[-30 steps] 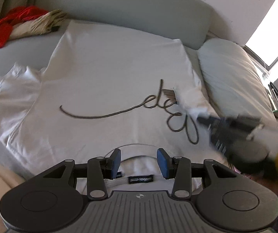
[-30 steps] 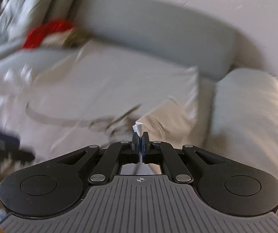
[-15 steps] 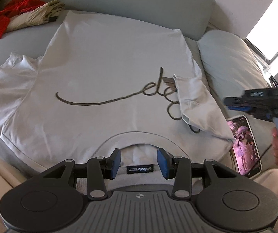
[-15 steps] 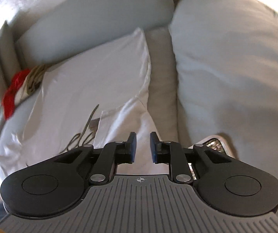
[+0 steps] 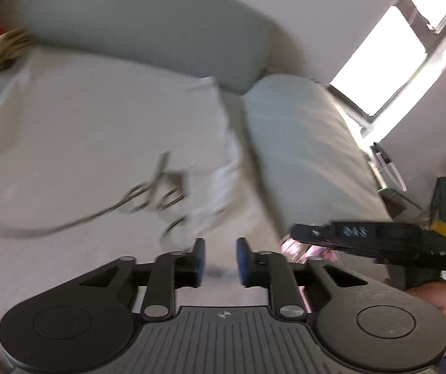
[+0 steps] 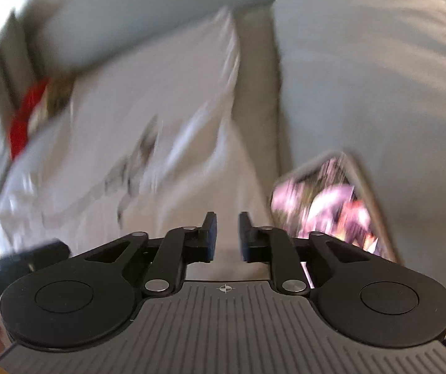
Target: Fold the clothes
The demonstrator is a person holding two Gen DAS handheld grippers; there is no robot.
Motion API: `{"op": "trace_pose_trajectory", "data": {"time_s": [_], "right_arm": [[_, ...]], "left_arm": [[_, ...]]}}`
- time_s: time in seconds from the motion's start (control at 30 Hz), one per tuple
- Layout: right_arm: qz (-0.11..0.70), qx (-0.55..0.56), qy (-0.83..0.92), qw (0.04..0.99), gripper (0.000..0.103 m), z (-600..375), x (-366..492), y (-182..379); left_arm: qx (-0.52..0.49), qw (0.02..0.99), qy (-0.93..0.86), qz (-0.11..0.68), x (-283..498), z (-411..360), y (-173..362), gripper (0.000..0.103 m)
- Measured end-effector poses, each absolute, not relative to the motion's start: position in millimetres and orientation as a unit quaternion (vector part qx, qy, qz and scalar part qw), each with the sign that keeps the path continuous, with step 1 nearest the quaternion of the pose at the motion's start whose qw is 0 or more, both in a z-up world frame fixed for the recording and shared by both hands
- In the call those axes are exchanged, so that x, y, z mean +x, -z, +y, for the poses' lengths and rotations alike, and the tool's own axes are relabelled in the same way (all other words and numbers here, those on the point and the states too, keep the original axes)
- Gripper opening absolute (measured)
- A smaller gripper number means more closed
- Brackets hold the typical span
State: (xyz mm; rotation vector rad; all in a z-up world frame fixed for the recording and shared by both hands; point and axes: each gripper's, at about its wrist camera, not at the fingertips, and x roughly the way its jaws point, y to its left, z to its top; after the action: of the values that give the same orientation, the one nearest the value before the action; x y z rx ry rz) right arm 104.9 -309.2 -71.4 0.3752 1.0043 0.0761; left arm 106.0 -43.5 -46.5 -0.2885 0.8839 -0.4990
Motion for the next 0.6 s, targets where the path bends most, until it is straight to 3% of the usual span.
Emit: {"op": "trace_pose_trajectory", "data": {"time_s": [0.1,0.23,0.3,0.4,0.53,0.6], "right_arm": [[0.459,0.253,-0.040,0.851,0.013,-321,130,79],[0.500,0.273,-0.063,0.820,0.013,-313,162,107],[0.503,0.216,-0.022,0.837,0.002,-308,170,117],[0.486,0.156,0.047,0.859,0.007,-312,176,118],[0.440,0.259,-0.022,0.860,0.009,-317,178,109],[0.457,0.277,-0.047,0.844,0.010,-307,185,117]], "left_arm": [[-0.099,0.860,0.243,0.437,127,-73,66,0.006],[-0.073,0.852,0.212,0.474,138,-77,99,0.003],[-0.101,0.848,0.216,0.472,138,-65,103,0.005],[-0.115,0.844,0.220,0.476,139,-59,104,0.007],[-0.105,0.844,0.224,0.476,137,-60,102,0.007],[-0.100,0.844,0.227,0.476,139,-61,102,0.008]]}}
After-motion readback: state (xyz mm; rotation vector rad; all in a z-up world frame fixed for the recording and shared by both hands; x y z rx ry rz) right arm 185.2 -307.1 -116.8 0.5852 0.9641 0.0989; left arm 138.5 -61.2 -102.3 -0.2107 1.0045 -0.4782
